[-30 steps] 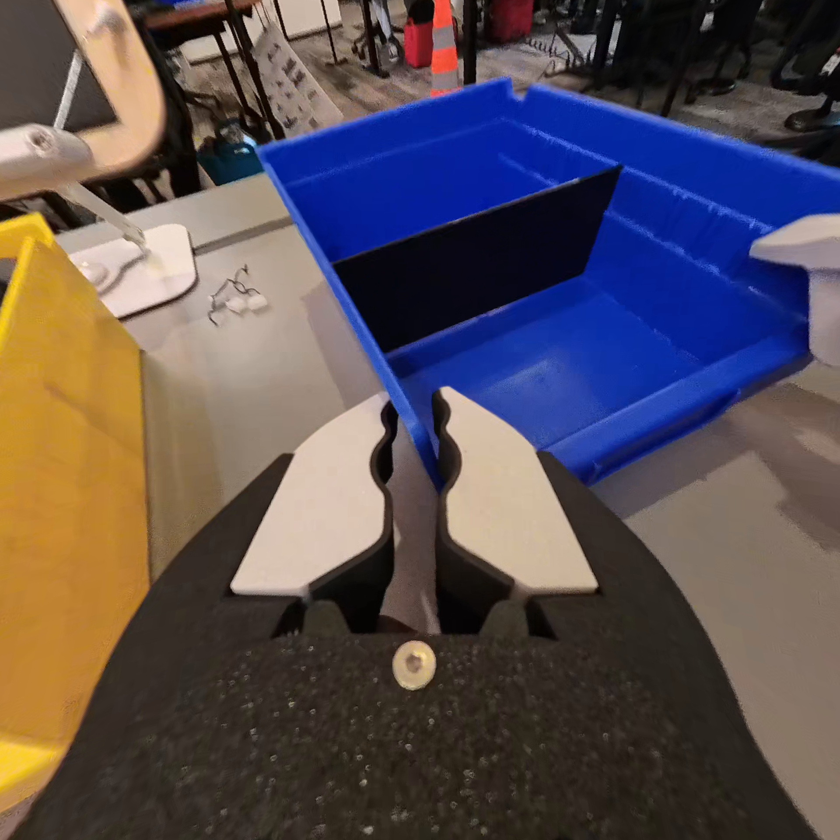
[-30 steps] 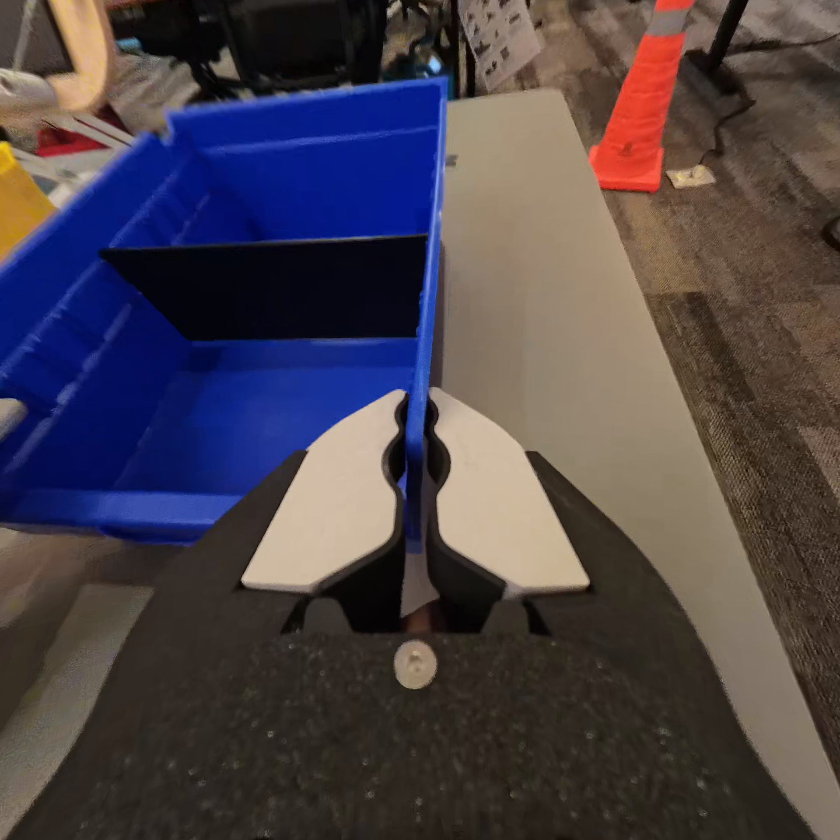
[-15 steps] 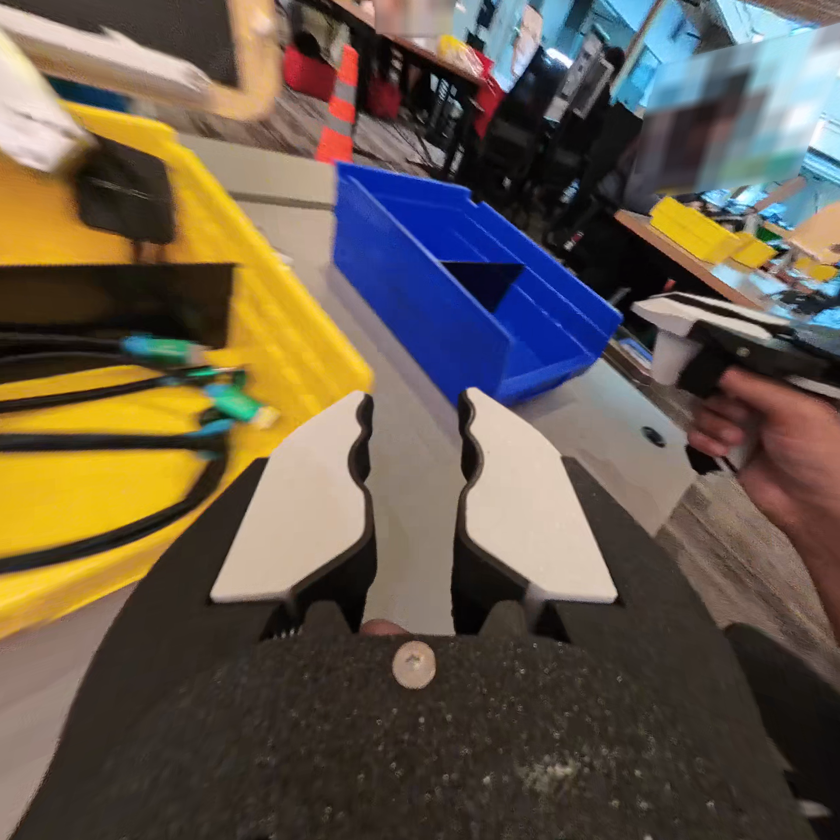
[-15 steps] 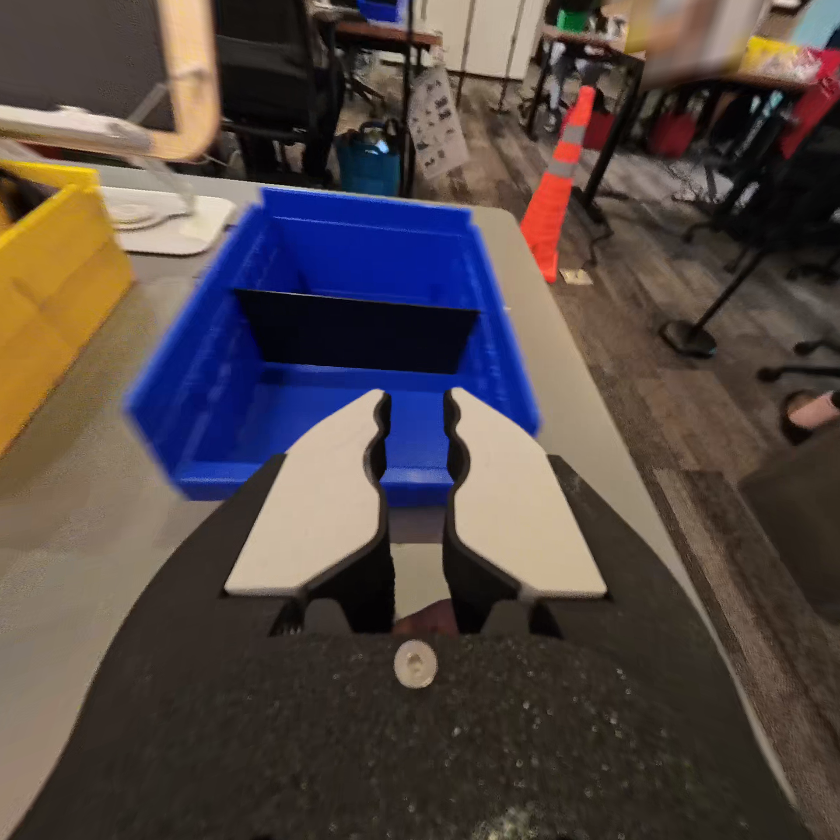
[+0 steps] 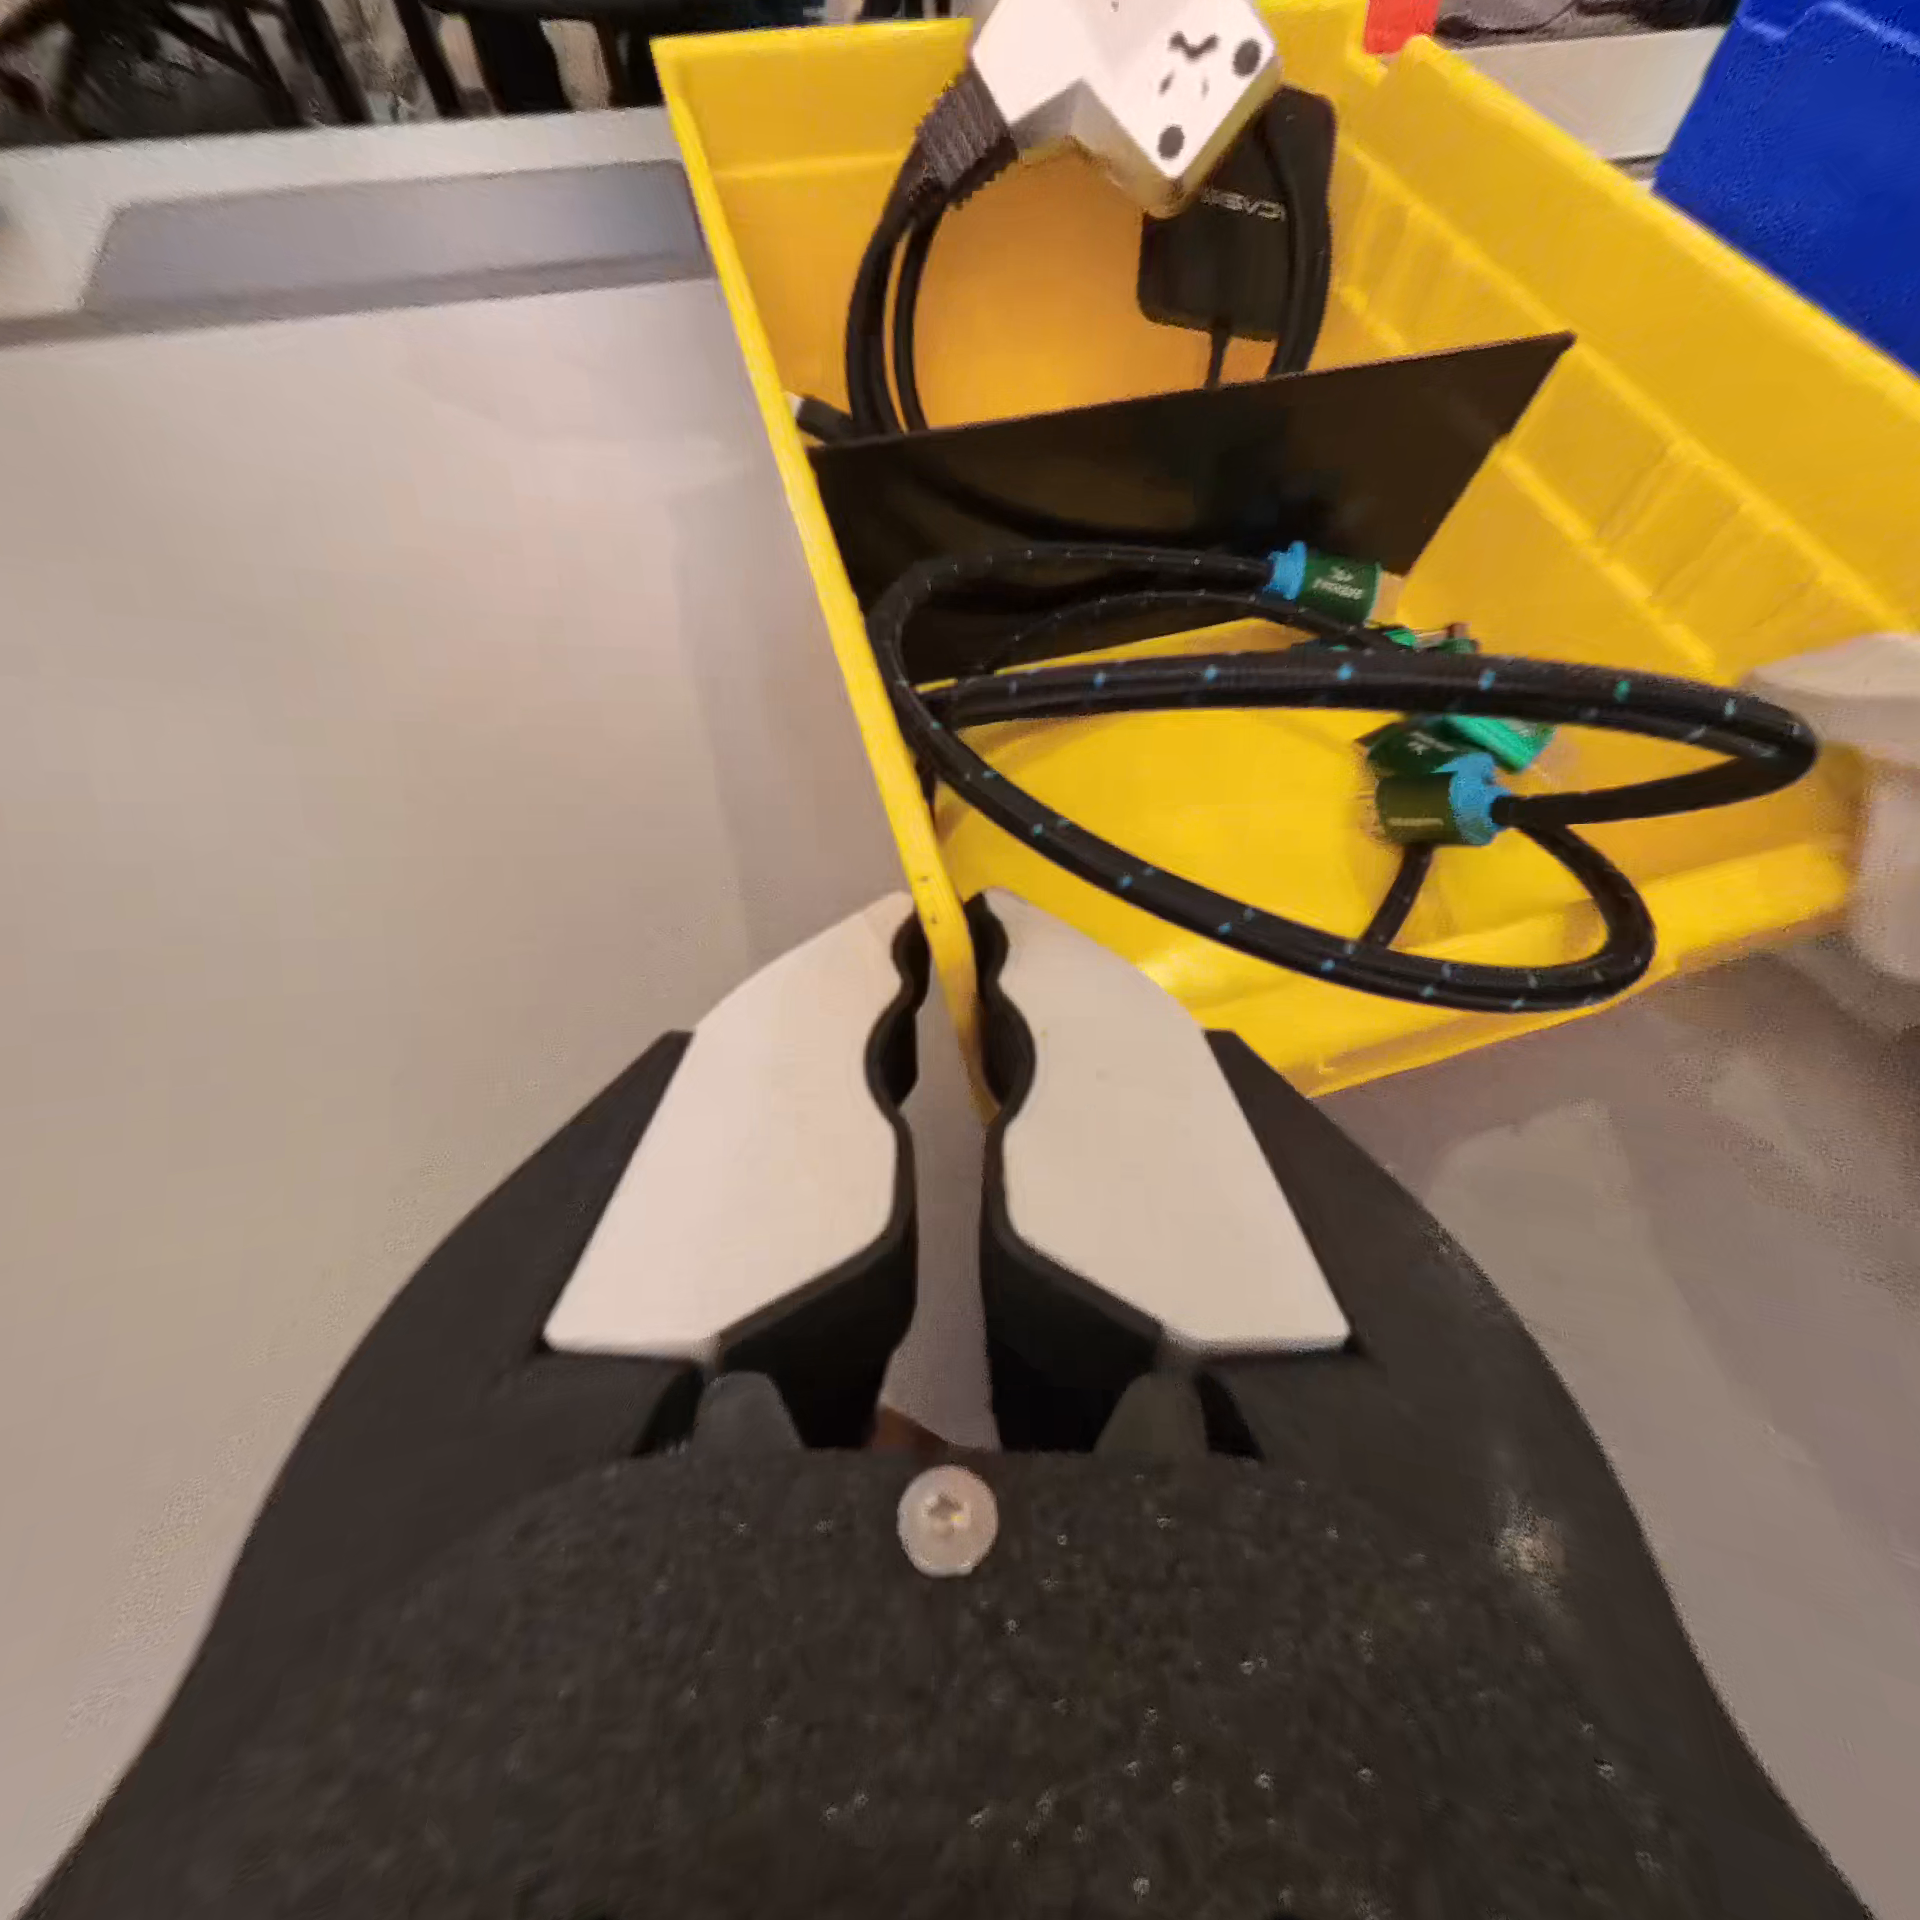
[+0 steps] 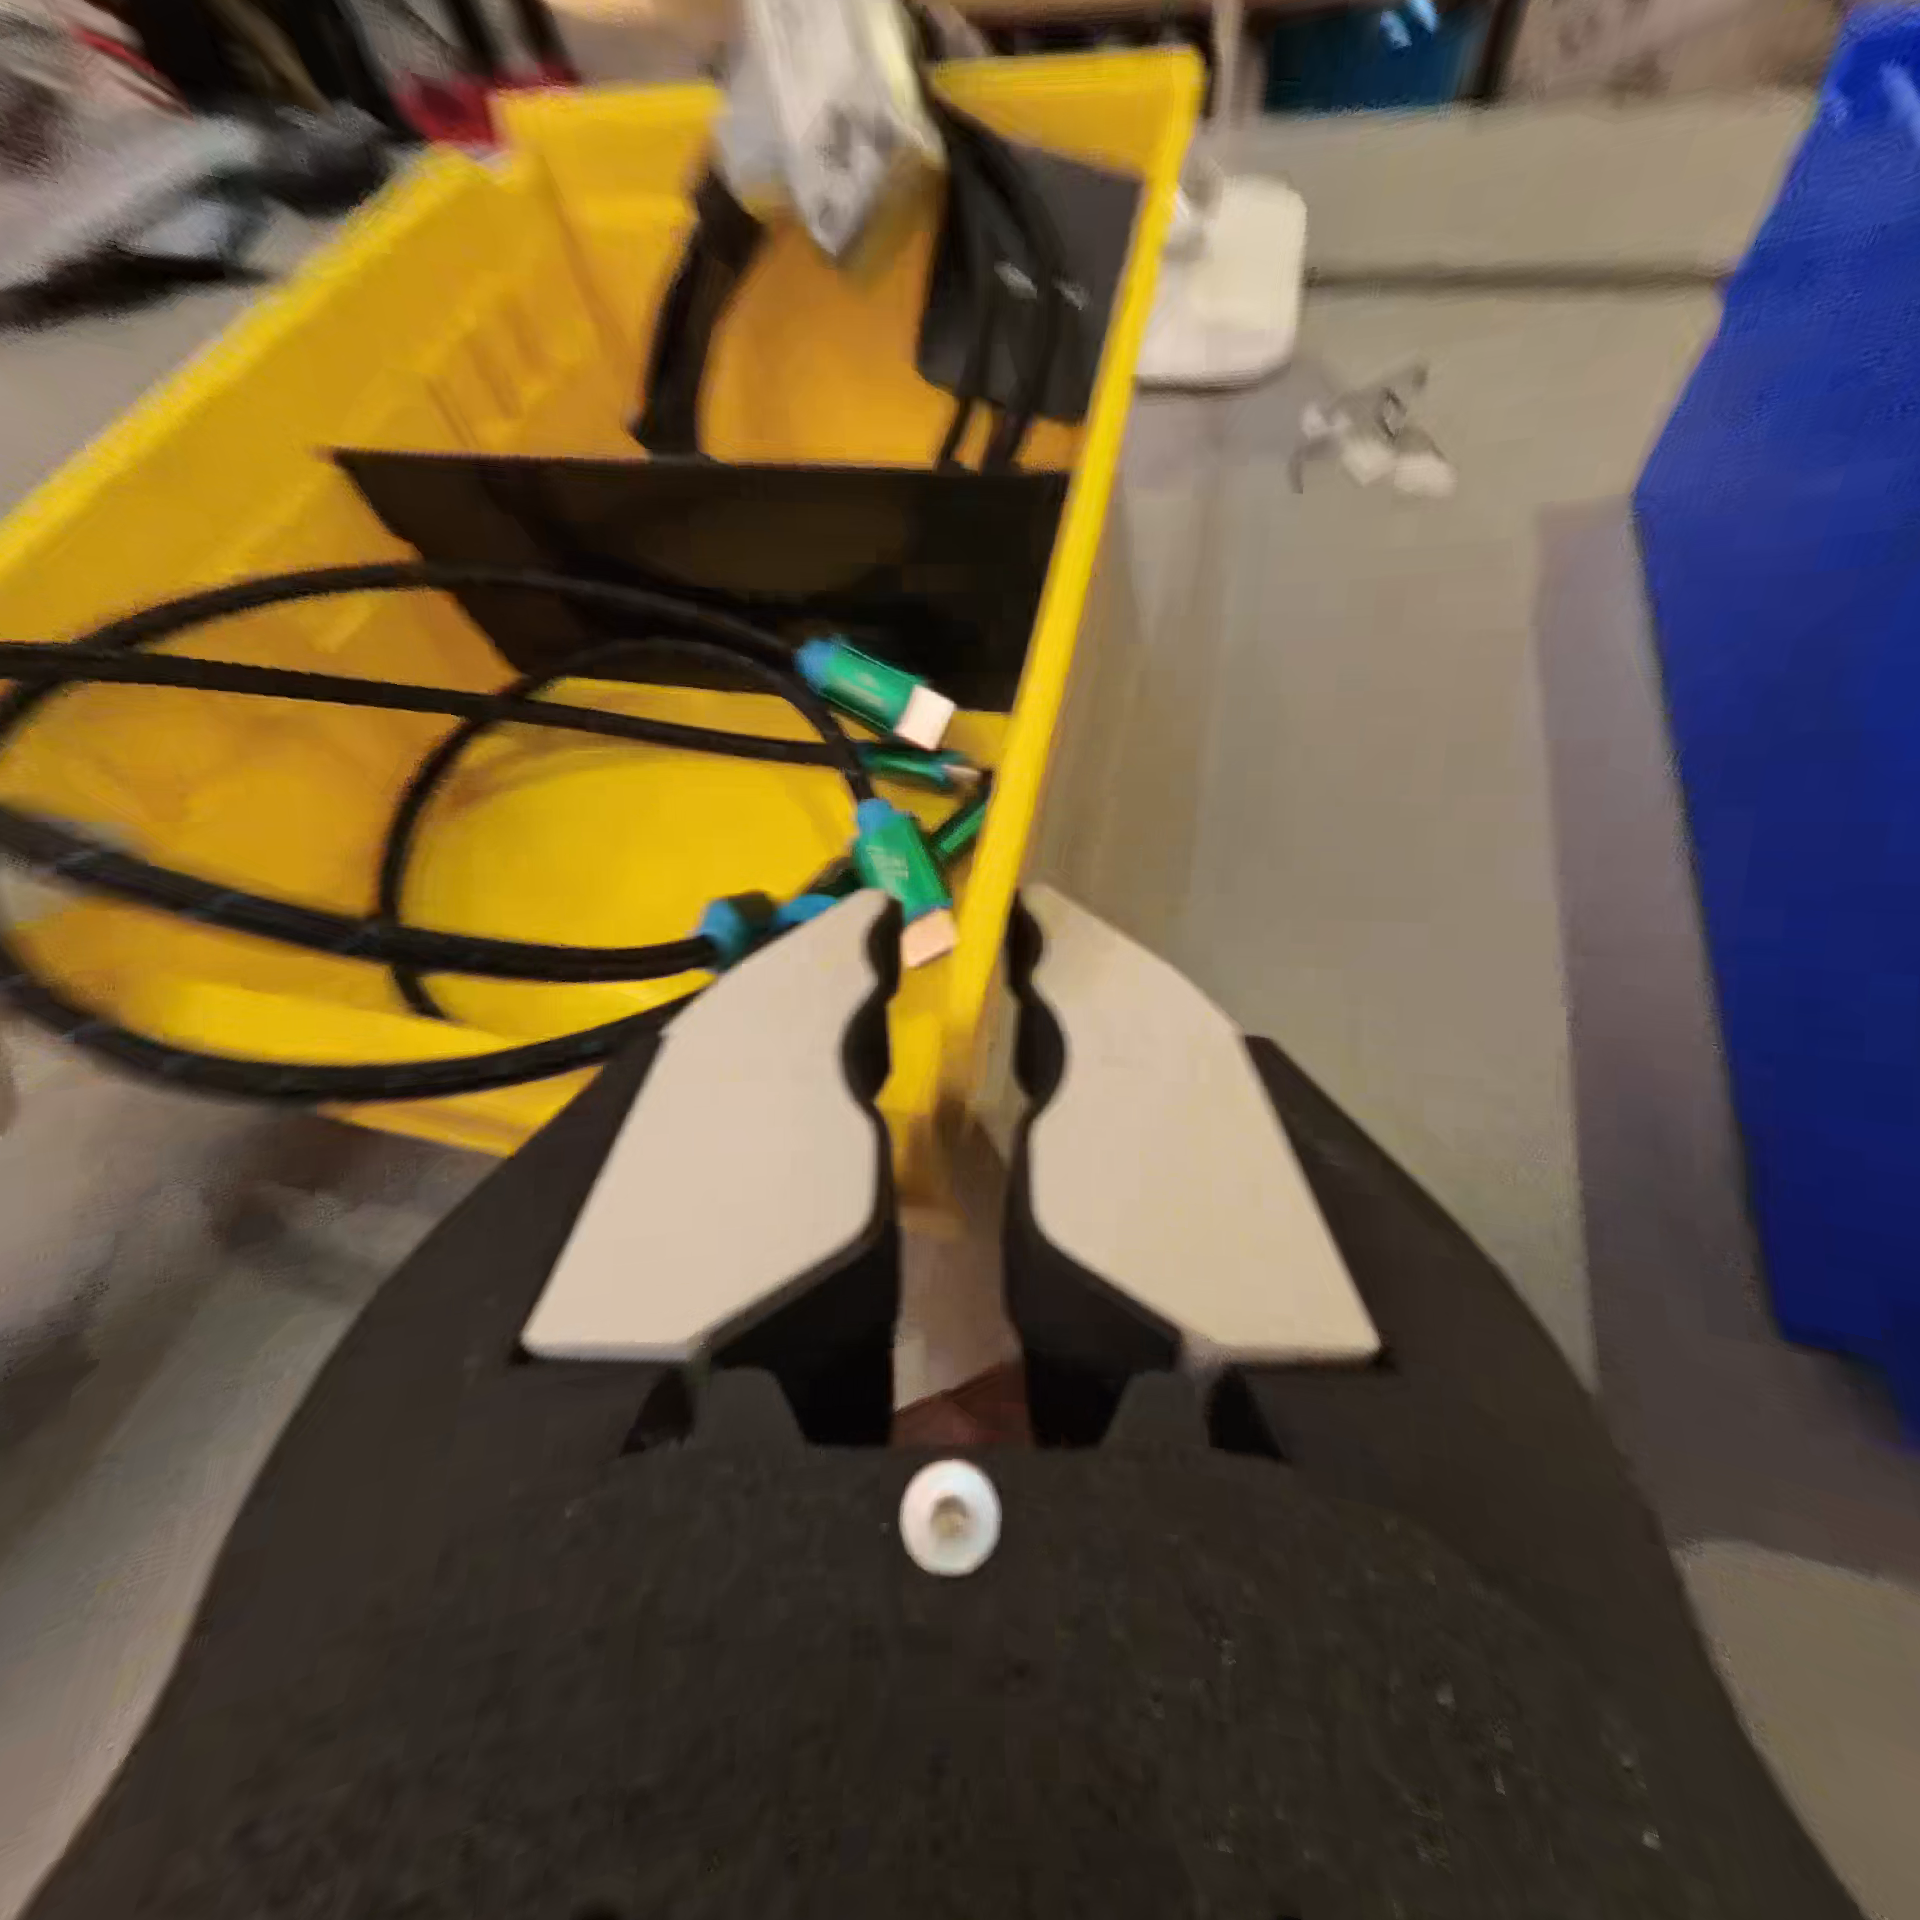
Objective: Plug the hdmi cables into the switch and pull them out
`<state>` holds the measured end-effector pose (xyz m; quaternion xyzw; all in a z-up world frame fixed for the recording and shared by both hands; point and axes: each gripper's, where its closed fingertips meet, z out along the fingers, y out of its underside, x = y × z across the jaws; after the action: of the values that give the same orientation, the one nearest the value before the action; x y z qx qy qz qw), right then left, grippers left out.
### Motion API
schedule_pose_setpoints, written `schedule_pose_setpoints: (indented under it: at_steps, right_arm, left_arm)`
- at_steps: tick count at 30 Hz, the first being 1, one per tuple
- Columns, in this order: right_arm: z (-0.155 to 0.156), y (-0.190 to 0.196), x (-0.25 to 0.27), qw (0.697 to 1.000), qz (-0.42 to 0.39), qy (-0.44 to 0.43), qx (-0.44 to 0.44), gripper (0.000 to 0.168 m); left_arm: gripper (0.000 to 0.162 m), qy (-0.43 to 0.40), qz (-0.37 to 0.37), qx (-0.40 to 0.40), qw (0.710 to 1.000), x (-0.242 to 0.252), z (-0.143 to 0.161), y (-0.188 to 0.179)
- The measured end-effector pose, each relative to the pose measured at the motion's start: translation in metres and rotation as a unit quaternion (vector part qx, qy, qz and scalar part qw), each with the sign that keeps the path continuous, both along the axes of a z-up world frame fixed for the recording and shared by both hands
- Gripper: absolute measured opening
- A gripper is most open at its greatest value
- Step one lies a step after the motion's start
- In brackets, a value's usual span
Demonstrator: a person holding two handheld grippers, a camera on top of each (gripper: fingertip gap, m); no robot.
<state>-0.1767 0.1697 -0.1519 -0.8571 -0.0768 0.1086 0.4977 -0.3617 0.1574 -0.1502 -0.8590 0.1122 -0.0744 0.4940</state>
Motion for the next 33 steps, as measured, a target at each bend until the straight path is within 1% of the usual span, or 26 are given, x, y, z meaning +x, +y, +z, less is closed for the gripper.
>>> schedule_pose_setpoints:
  at_steps: [1,3,4,7,10,15,18,20,22,24,25,28,29,31,33]
  right_arm:
    - [0.0,0.003,0.004,1.0,-0.019,-0.01,-0.005,0.007]
    - [0.002,0.002,0.002,0.998,-0.049,-0.029,-0.013,0.003]
    - [0.004,-0.001,-0.004,0.998,-0.06,-0.028,-0.014,0.003]
    - [0.018,-0.011,-0.039,0.998,-0.058,-0.005,0.015,0.003]
    - [0.029,-0.015,-0.094,0.999,-0.027,-0.01,0.041,0.005]
    - [0.026,-0.001,-0.178,0.996,0.005,-0.036,0.083,0.006]
    - [0.019,0.003,-0.217,0.995,0.028,-0.042,0.085,0.006]
    - [0.011,0.002,-0.233,0.995,0.039,-0.048,0.073,0.007]
    - [0.009,0.0,-0.245,0.993,0.058,-0.05,0.088,0.009]
    - [0.01,-0.003,-0.253,0.991,0.088,-0.022,0.095,0.012]
    - [0.01,-0.004,-0.255,0.99,0.107,-0.002,0.089,0.015]
    - [0.009,-0.017,-0.257,0.983,0.174,0.052,0.037,0.017]
    - [0.011,-0.026,-0.256,0.976,0.207,0.067,0.021,0.022]
    - [0.019,-0.046,-0.247,0.955,0.279,0.094,0.025,0.038]
    - [0.015,-0.064,-0.222,0.938,0.334,0.087,0.037,0.041]
  left_arm:
    - [0.006,0.032,-0.004,0.007,0.999,-0.002,0.0,0.001]
    - [0.007,0.092,-0.01,0.047,0.995,-0.008,0.004,-0.001]
    - [0.007,0.101,0.004,0.056,0.993,-0.017,0.008,-0.004]
    - [0.005,0.074,0.031,0.075,0.994,-0.054,0.027,-0.01]
    - [0.003,0.06,0.072,0.082,0.992,-0.111,0.036,-0.01]
    - [0.003,0.098,0.101,0.121,0.983,-0.194,0.047,-0.006]
    - [0.003,0.08,0.119,0.106,0.984,-0.23,0.039,-0.005]
    - [0.003,0.07,0.129,0.077,0.986,-0.246,0.024,-0.005]
    - [0.003,0.039,0.142,0.061,0.987,-0.255,0.01,-0.007]
    - [0.002,-0.009,0.145,0.038,0.989,-0.26,0.003,-0.008]
    - [0.002,-0.014,0.143,0.038,0.989,-0.261,0.004,-0.008]
    - [0.007,0.028,0.154,0.045,0.987,-0.264,0.004,-0.008]
    - [0.008,0.033,0.164,0.044,0.985,-0.264,0.004,-0.009]
    - [0.017,0.02,0.164,0.053,0.985,-0.259,0.01,-0.011]
    - [0.025,-0.002,0.162,0.06,0.985,-0.255,0.017,-0.018]
